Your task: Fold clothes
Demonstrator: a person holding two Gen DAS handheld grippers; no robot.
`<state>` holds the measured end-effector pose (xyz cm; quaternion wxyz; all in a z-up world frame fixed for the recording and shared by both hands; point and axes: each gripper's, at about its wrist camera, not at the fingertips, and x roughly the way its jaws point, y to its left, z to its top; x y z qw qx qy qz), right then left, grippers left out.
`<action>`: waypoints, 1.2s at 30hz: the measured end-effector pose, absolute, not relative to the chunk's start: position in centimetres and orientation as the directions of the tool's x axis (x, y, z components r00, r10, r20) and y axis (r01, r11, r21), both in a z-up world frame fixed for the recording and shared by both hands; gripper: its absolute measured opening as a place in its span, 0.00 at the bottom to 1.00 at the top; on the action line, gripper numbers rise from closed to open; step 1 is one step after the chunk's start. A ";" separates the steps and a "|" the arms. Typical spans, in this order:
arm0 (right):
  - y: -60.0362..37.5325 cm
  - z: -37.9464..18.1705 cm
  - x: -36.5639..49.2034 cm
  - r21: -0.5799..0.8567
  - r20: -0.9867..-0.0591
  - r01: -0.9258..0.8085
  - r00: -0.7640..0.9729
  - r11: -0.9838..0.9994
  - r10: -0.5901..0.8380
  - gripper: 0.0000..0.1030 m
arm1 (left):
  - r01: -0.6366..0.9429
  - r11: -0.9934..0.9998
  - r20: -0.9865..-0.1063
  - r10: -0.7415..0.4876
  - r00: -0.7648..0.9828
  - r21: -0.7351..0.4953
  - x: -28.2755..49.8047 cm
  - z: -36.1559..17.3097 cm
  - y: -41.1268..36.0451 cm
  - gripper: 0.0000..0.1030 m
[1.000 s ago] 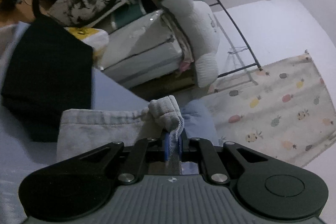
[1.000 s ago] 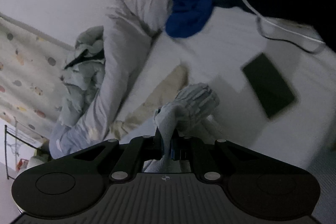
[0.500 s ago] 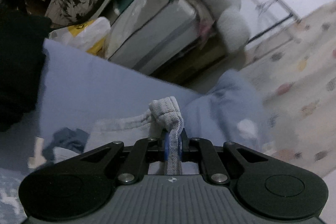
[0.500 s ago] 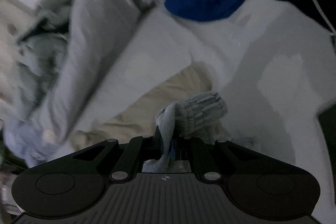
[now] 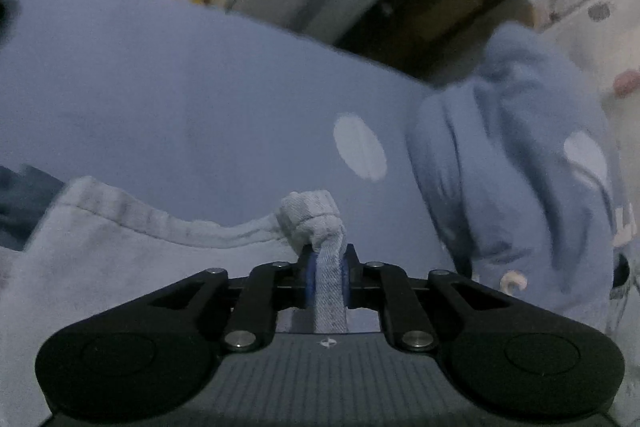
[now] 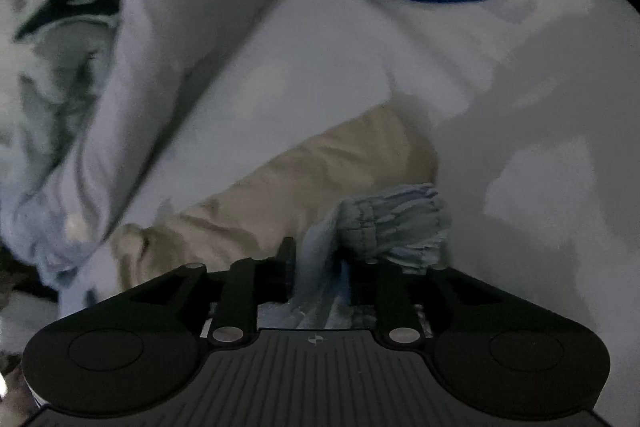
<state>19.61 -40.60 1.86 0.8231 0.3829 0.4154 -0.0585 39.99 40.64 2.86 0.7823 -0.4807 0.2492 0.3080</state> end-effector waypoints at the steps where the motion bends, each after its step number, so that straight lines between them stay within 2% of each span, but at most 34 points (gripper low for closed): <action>1: -40.8 1.8 19.4 0.594 -0.719 0.399 0.652 0.698 0.239 0.38 | -0.701 0.366 -0.675 0.222 0.704 -0.612 40.3 2.3 40.6 0.28; 2: -41.0 1.7 19.2 0.609 -0.708 0.383 0.657 0.694 0.259 0.41 | -0.680 0.383 -0.662 0.201 0.722 -0.625 40.5 1.7 40.6 0.34; 3: -41.3 1.5 18.9 0.631 -0.694 0.370 0.662 0.682 0.283 0.51 | -0.654 0.397 -0.645 0.179 0.743 -0.644 40.4 1.1 40.7 0.45; 4: -41.5 1.3 18.7 0.657 -0.676 0.355 0.667 0.665 0.312 0.66 | -0.628 0.402 -0.626 0.157 0.764 -0.666 40.3 0.6 40.7 0.55; 5: -41.6 1.0 18.6 0.684 -0.657 0.339 0.671 0.646 0.344 0.75 | -0.597 0.409 -0.607 0.122 0.785 -0.690 40.0 0.1 40.8 0.69; 6: -41.6 0.8 18.6 0.691 -0.656 0.336 0.663 0.640 0.360 0.97 | -0.577 0.412 -0.595 0.101 0.798 -0.705 39.8 -0.3 40.9 0.74; 7: -41.5 0.9 18.6 0.682 -0.668 0.342 0.651 0.646 0.361 1.00 | -0.562 0.421 -0.581 0.095 0.808 -0.712 39.2 -0.5 40.9 0.76; 10: -41.2 1.5 17.9 0.656 -0.696 0.366 0.632 0.660 0.341 1.00 | -0.494 0.447 -0.520 0.073 0.851 -0.746 37.0 0.2 41.3 0.78; 12: -40.8 2.9 16.7 0.634 -0.698 0.360 0.647 0.684 0.307 1.00 | -0.435 0.453 -0.463 0.054 0.885 -0.778 35.1 1.1 41.9 0.87; 15: -39.2 6.5 14.2 0.576 -0.698 0.326 0.673 0.750 0.244 1.00 | -0.374 0.468 -0.393 0.061 0.918 -0.800 31.2 3.4 43.1 0.93; 18: -36.9 10.9 10.6 0.530 -0.670 0.251 0.710 0.810 0.218 1.00 | -0.332 0.485 -0.355 0.049 0.934 -0.809 26.9 5.8 44.3 0.99; 22: -32.4 16.7 6.2 0.458 -0.611 0.109 0.759 0.882 0.223 1.00 | -0.270 0.577 -0.333 -0.003 0.943 -0.771 22.1 8.5 45.2 1.00; 25: -29.0 19.6 4.1 0.417 -0.584 0.022 0.773 0.909 0.249 1.00 | -0.278 0.658 -0.406 -0.047 0.913 -0.700 20.9 7.9 45.5 1.00; 26: -28.0 20.2 3.7 0.411 -0.580 0.003 0.772 0.911 0.259 1.00 | -0.297 0.658 -0.453 -0.075 0.888 -0.692 21.1 6.8 45.8 1.00; 29: -25.4 21.1 3.1 0.412 -0.575 -0.038 0.764 0.911 0.292 1.00 | -0.320 0.641 -0.522 -0.149 0.840 -0.698 21.0 3.6 45.9 1.00; 34: -22.1 21.8 1.9 0.446 -0.574 -0.083 0.738 0.891 0.356 1.00 | -0.379 0.600 -0.542 -0.110 0.833 -0.705 21.8 0.3 47.3 0.99; 36: -21.1 22.0 1.6 0.434 -0.583 -0.087 0.731 0.897 0.353 1.00 | -0.402 0.578 -0.553 -0.105 0.827 -0.710 22.6 -0.5 48.0 0.96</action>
